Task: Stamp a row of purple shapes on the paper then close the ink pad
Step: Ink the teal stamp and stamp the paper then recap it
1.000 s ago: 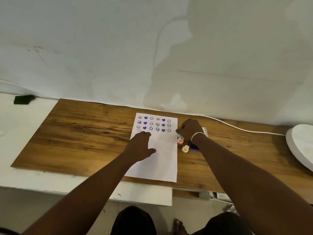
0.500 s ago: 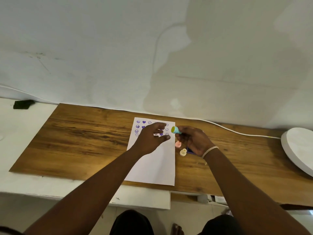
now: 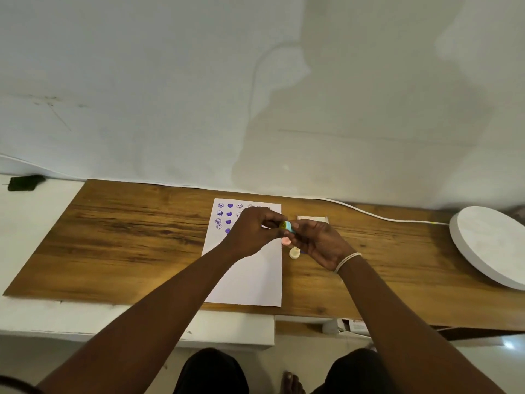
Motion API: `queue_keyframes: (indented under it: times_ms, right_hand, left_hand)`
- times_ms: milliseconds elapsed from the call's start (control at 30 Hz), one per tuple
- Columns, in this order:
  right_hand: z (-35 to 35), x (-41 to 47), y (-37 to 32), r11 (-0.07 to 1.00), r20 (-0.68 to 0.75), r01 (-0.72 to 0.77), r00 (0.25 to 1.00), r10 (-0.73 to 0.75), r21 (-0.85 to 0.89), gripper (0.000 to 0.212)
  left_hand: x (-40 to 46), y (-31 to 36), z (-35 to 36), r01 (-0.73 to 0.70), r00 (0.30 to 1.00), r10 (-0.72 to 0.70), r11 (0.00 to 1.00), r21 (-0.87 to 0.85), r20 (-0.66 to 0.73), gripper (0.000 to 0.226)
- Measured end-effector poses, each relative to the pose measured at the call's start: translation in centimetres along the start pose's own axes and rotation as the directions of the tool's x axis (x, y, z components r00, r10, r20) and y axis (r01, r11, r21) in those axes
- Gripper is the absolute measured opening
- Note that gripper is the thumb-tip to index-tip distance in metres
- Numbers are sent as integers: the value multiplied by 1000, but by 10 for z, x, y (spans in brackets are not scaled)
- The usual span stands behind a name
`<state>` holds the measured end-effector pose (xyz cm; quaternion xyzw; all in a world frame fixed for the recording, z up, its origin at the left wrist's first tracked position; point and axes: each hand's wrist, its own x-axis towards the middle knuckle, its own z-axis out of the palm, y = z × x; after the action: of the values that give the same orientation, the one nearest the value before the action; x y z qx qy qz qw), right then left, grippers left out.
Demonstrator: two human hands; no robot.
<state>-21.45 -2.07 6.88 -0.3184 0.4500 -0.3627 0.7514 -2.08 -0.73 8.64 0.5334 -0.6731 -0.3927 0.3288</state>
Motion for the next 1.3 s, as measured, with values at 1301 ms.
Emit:
queue_keyframes:
  times_ms: [1301]
  right_hand:
    - [-67,37,26,3,-190,-207,895,-403,-978,23]
  left_hand:
    - [-4,-49,7,281,955,-286,957,-69,-73,41]
